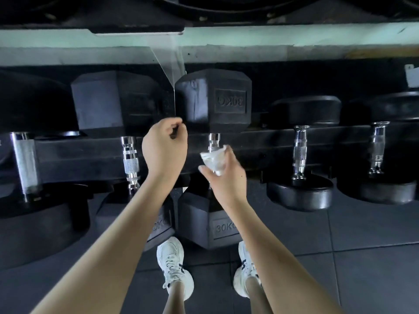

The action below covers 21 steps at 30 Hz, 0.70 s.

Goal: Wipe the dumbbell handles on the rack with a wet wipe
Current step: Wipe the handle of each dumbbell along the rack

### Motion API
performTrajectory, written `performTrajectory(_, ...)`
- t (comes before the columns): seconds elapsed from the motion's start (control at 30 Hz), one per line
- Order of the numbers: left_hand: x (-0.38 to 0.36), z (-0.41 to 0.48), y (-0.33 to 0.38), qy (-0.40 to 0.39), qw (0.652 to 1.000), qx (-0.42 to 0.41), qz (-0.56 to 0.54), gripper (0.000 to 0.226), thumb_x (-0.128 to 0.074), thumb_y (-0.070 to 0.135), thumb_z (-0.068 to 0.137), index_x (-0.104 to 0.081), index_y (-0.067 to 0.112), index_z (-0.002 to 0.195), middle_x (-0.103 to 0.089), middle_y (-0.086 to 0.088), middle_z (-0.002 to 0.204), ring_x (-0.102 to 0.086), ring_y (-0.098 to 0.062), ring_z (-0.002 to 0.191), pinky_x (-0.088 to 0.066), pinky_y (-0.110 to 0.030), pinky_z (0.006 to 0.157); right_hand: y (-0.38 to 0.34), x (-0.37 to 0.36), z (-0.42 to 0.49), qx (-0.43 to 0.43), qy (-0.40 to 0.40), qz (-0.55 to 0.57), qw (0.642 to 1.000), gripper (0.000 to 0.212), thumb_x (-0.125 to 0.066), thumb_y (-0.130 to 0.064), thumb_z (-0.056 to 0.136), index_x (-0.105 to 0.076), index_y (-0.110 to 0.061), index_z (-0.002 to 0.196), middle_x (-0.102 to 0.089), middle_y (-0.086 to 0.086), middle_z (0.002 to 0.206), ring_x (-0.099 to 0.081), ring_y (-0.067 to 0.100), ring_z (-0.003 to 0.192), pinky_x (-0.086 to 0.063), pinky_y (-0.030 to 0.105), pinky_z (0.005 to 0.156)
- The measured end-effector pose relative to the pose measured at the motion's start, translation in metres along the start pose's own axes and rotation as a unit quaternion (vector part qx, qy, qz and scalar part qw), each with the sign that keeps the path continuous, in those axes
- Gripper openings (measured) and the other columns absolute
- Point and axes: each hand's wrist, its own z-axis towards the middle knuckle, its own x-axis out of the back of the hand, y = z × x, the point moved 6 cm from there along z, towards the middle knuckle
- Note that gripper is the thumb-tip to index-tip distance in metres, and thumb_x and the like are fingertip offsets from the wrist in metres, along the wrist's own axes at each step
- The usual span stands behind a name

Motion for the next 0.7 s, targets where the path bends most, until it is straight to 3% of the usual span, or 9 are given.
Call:
performTrajectory(0.07,-0.01,-0.016,-0.014,-0.023,0.999,0.022,-0.009,0.02,-0.057,0.019,0.091,-0.071,0.015,0.104,-0.071,0.004,0.101,-0.063,-0.007,0.094,-0.041,-0.015,0.078,0.001,-0.019,-0.003,-0.012,-0.078,-0.009,0.997,0.063,-0.055,-0.028,0.092,-0.026,-0.015,0.147,-0.051,0.008,0.137,-0.054,0.024,0.119,-0.043,0.029,0.094)
performTrajectory(0.1,-0.018,-0.023,-0.022,-0.04,0.999,0.031,-0.012,0.018,-0.058,0.017,0.09,-0.072,0.014,0.101,-0.071,0.004,0.098,-0.063,-0.007,0.09,-0.041,-0.016,0.076,0.003,-0.02,-0.005,-0.023,-0.08,0.002,0.996,0.056,-0.048,-0.023,0.096,-0.027,-0.017,0.148,-0.052,0.01,0.135,-0.055,0.027,0.116,-0.044,0.03,0.091)
performTrajectory(0.17,-0.034,-0.033,-0.037,-0.073,0.995,0.059,-0.022,0.015,-0.059,0.015,0.089,-0.073,0.011,0.092,-0.071,0.002,0.087,-0.065,-0.012,0.082,-0.046,-0.02,0.073,0.009,-0.012,-0.005,-0.038,-0.033,0.027,0.998,0.04,-0.042,-0.013,0.096,-0.047,-0.019,0.135,-0.064,0.006,0.113,-0.06,0.023,0.098,-0.045,0.02,0.075)
performTrajectory(0.23,-0.055,-0.041,-0.048,-0.11,0.99,0.084,-0.021,0.019,-0.057,0.02,0.091,-0.069,0.01,0.08,-0.065,0.002,0.071,-0.064,-0.018,0.071,-0.044,-0.019,0.06,0.013,-0.005,-0.002,-0.027,0.005,0.036,0.999,0.026,-0.043,-0.008,0.089,-0.063,-0.022,0.097,-0.063,-0.008,0.079,-0.055,0.01,0.07,-0.035,0.01,0.056)
performTrajectory(0.3,-0.078,-0.049,-0.052,-0.162,0.983,0.082,0.001,0.026,-0.052,0.028,0.094,-0.063,0.009,0.08,-0.061,0.0,0.069,-0.06,-0.02,0.07,-0.032,-0.018,0.05,0.014,-0.002,-0.001,-0.021,0.017,0.051,0.998,0.026,-0.047,-0.009,0.087,-0.068,-0.024,0.092,-0.06,-0.012,0.071,-0.051,0.004,0.063,-0.035,0.008,0.055)
performTrajectory(0.4,-0.103,-0.046,-0.067,-0.167,0.973,0.149,-0.048,0.031,-0.054,0.031,0.094,-0.064,0.009,0.114,-0.07,-0.006,0.092,-0.065,-0.022,0.087,-0.042,-0.02,0.061,0.025,0.007,-0.005,-0.03,0.045,0.036,0.998,0.038,-0.046,-0.007,0.089,-0.067,-0.029,0.113,-0.07,-0.01,0.092,-0.06,0.001,0.08,-0.042,0.01,0.069)
performTrajectory(0.5,-0.111,-0.039,-0.076,-0.141,0.965,0.189,-0.114,0.032,-0.061,0.025,0.09,-0.065,0.014,0.119,-0.071,-0.001,0.095,-0.066,-0.015,0.091,-0.05,-0.026,0.078,0.049,0.011,-0.006,-0.097,0.047,0.002,0.994,0.031,-0.042,-0.023,0.098,-0.06,-0.022,0.123,-0.065,-0.005,0.119,-0.058,0.015,0.111,-0.044,0.027,0.092)
performTrajectory(0.6,-0.116,-0.034,-0.073,-0.146,0.938,0.225,-0.22,0.023,-0.062,0.028,0.09,-0.07,0.019,0.11,-0.071,0.003,0.092,-0.066,-0.012,0.09,-0.052,-0.025,0.082,0.058,-0.005,-0.007,-0.121,0.029,-0.054,0.991,0.035,-0.033,-0.037,0.1,-0.064,-0.02,0.101,-0.068,-0.001,0.093,-0.062,0.023,0.093,-0.039,0.03,0.07)
performTrajectory(0.7,-0.119,-0.013,-0.06,-0.136,0.925,0.228,-0.272,0.009,-0.062,0.025,0.091,-0.07,0.024,0.089,-0.068,0.01,0.079,-0.065,-0.003,0.078,-0.053,-0.02,0.078,0.054,-0.003,-0.012,-0.085,0.142,-0.094,0.982,0.038,-0.035,-0.035,0.1,-0.059,-0.015,0.078,-0.067,0.007,0.074,-0.061,0.031,0.074,-0.03,0.031,0.057)
